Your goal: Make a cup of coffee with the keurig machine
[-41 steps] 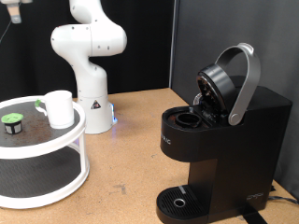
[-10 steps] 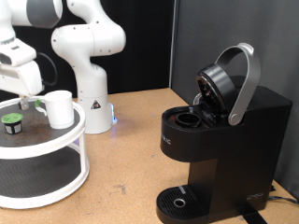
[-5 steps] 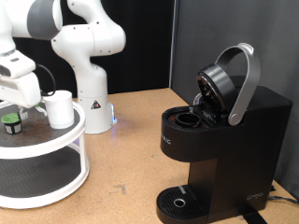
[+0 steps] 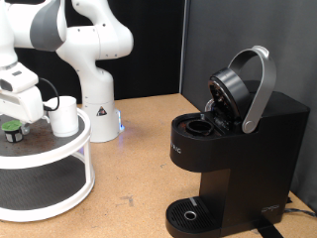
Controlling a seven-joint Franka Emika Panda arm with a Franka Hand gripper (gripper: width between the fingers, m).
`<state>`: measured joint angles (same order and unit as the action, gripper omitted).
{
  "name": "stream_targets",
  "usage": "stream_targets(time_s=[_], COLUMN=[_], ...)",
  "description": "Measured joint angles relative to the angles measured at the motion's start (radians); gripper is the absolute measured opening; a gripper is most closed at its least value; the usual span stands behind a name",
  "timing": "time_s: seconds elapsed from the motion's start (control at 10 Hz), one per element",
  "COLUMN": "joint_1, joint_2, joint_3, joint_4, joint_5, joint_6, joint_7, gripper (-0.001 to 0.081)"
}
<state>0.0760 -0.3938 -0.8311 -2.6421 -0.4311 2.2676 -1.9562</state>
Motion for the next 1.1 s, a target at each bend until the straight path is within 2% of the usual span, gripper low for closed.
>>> stream_targets(time_s=[0.1,0.2,0.3,0.4,0.7,1.1], joint_1=[0.000,0.000,0.001,0.001,0.001,0.002], joint_2=[0.004,0.004,0.004,0.004,-0.005,-0.100], joint_3=[-0.002,-0.003,-0.005,-0.007,-0.008,-0.004], joint_4=[-0.002,-0.002,-0.002,-0.002,0.015,0.112], joint_5=[0.001,0.003,0.005,0.007,0.026,0.095], joint_6=[0.003,0.003,0.003,0.003,-0.029,-0.213], joint_7=[-0.001,-0.002,-0.002,-0.003,-0.006,-0.068], gripper=[0.0807,0.0707,0.0707,0.0509,0.0474,0.0474])
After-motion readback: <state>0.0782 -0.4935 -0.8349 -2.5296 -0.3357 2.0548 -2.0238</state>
